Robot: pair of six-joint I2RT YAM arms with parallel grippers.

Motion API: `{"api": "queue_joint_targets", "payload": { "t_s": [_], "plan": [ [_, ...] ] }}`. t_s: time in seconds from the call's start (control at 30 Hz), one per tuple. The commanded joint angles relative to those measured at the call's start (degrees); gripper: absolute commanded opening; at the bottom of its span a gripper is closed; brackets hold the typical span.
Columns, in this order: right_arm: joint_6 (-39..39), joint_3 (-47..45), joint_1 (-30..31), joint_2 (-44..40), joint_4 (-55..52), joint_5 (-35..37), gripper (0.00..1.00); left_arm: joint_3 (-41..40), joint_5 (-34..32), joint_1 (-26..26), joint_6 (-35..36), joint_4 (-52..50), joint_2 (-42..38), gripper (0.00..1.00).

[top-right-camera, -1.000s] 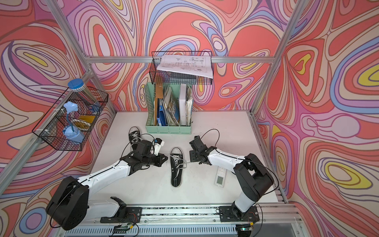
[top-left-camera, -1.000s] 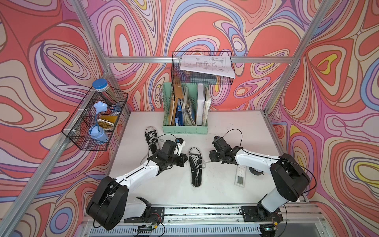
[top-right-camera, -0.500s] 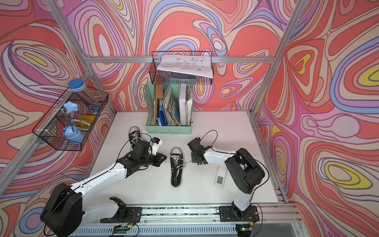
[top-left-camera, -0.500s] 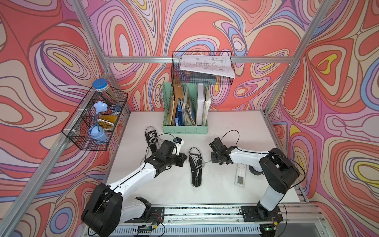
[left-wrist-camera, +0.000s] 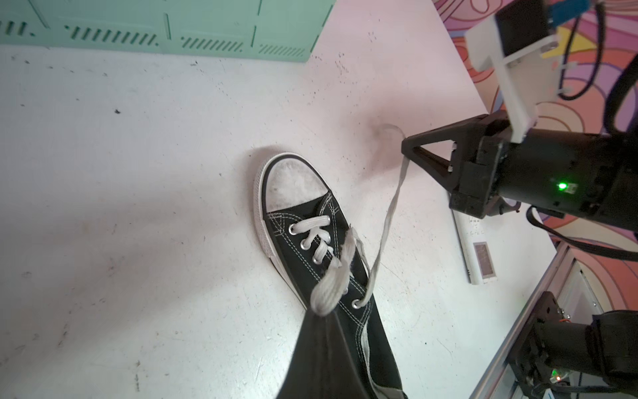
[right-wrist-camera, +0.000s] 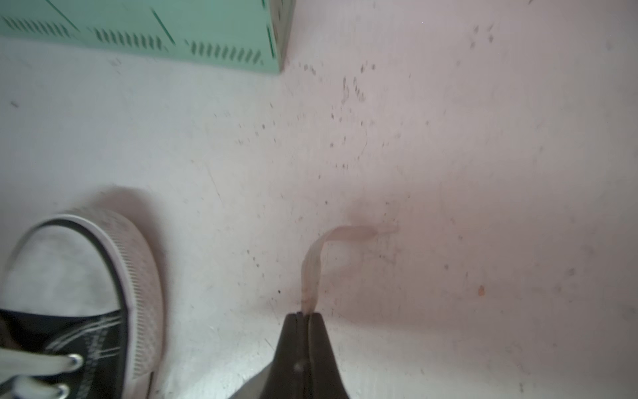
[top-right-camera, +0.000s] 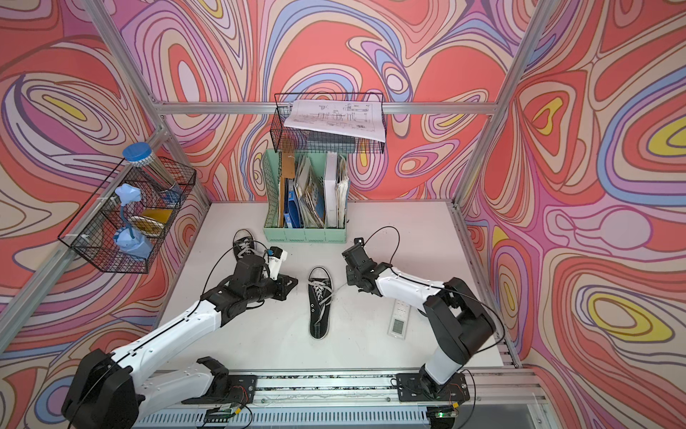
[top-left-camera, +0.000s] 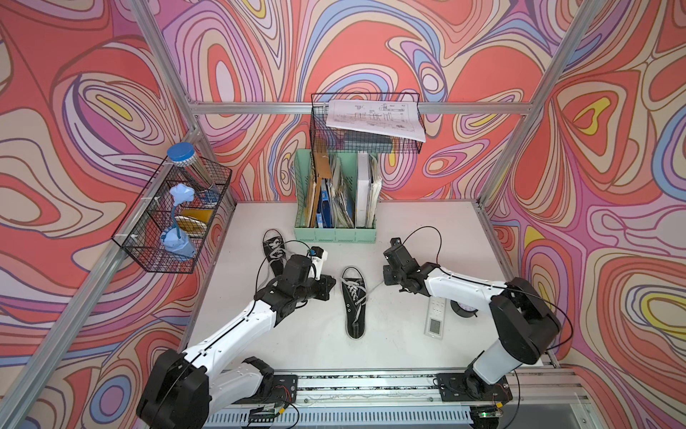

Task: Tie the shoes
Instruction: Cross the shoelace with the shoelace.

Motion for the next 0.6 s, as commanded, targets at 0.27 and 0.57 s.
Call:
{"api": "queue_joint_targets", "payload": {
  "t_s": [0.27, 0.57],
  "plan": [
    [-4.59, -4.89, -0.22, -12.06, 16.51, -15.71, 0.00, 7.61, 0.53, -0.14, -2.40, -0.87, -0.46, 0.00],
    [-4.27, -7.07, -0.09, -14.74, 22.86, -23.24, 0.00, 15.05, 8.34, -0.54, -1.32, -0.83, 10.79, 0.00]
  ]
}}
